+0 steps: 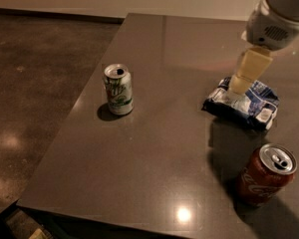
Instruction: Move blue chip bag near 7up can
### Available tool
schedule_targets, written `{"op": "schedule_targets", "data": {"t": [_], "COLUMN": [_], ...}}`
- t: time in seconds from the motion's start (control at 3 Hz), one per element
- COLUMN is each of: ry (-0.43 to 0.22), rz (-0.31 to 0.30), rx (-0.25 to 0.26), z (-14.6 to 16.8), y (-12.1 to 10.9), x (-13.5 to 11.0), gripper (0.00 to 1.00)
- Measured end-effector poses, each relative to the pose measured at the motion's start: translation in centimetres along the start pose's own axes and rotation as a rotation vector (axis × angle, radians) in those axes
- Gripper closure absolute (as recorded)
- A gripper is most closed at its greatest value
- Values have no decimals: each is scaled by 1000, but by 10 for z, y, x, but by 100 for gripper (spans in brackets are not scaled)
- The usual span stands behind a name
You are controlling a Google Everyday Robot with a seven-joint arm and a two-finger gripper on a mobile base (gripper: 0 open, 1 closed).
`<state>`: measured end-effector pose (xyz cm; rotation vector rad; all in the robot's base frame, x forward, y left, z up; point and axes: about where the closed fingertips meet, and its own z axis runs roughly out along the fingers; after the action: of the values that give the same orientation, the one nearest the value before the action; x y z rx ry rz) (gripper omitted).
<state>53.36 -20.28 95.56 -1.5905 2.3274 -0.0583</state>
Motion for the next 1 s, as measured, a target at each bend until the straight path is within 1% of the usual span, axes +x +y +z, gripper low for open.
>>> {"op": "schedule_targets", "data": {"t": [0.33, 0.67, 1.0], "ry": [43, 79, 104], "rz": [80, 149, 190], "rx": [-14, -31, -57], "z": [29, 54, 74], "y": [-18, -29, -32], "x": [9, 22, 32], "gripper": [0, 0, 0]}}
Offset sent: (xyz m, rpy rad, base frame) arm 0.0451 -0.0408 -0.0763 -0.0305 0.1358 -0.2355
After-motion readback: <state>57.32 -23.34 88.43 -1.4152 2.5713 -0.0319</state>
